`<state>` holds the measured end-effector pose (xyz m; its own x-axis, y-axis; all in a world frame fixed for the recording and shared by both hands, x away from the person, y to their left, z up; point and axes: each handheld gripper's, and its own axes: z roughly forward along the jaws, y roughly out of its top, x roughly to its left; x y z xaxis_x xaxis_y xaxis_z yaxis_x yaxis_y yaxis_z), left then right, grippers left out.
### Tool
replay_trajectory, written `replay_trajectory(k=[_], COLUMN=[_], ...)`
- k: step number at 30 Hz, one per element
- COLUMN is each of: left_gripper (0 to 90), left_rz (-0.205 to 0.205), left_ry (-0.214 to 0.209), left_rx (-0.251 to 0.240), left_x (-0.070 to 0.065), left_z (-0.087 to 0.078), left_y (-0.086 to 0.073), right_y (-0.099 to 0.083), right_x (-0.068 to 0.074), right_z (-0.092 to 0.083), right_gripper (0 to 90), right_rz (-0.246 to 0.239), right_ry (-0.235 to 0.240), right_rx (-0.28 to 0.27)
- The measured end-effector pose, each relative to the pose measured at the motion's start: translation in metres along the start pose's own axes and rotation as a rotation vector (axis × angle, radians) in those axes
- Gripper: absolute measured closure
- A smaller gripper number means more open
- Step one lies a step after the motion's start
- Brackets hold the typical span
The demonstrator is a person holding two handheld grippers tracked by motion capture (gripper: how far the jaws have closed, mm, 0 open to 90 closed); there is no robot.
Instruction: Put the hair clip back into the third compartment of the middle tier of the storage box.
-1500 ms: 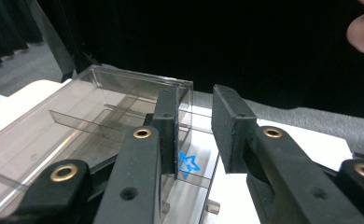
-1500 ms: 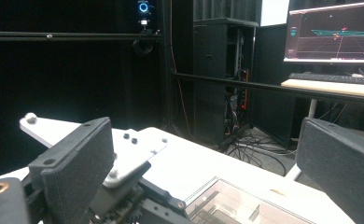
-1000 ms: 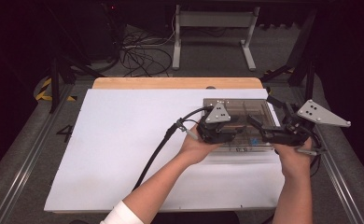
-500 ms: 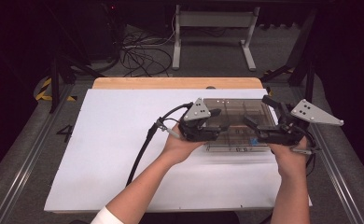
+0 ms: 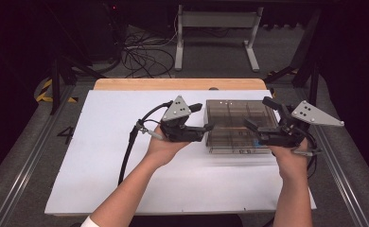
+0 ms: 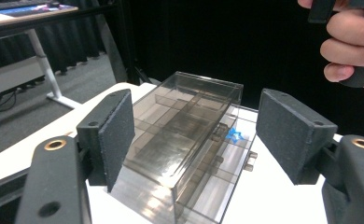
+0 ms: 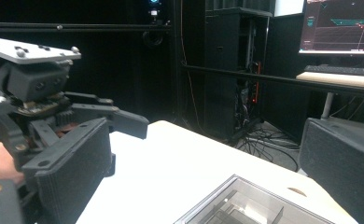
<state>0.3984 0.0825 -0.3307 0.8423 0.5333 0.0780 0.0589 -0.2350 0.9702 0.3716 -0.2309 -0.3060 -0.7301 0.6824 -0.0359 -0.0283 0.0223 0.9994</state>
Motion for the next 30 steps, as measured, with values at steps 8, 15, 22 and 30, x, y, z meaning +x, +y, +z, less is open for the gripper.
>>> replay_trajectory(k=[8,15,22,30], left_gripper=[22.1,19.2,15.3,11.2], left_rz=[0.003,-0.017,-0.03,-0.046], left_ry=[0.043,0.074,0.098,0.099], left_rx=[-0.028,-0.043,-0.058,-0.063], left_x=[0.009,0.02,0.028,0.035], left_z=[-0.029,-0.053,-0.077,-0.104], left_y=[0.0,-0.005,-0.011,-0.02], right_y=[-0.005,-0.006,-0.008,-0.011], right_x=[-0.001,0.0,0.0,0.0], right_z=[0.004,0.006,0.008,0.011], right_gripper=[2.7,2.6,1.9,0.2], right_rz=[0.003,-0.001,0.003,-0.004], right_ry=[-0.003,0.01,0.011,0.03], right_rx=[0.017,0.017,0.022,0.02])
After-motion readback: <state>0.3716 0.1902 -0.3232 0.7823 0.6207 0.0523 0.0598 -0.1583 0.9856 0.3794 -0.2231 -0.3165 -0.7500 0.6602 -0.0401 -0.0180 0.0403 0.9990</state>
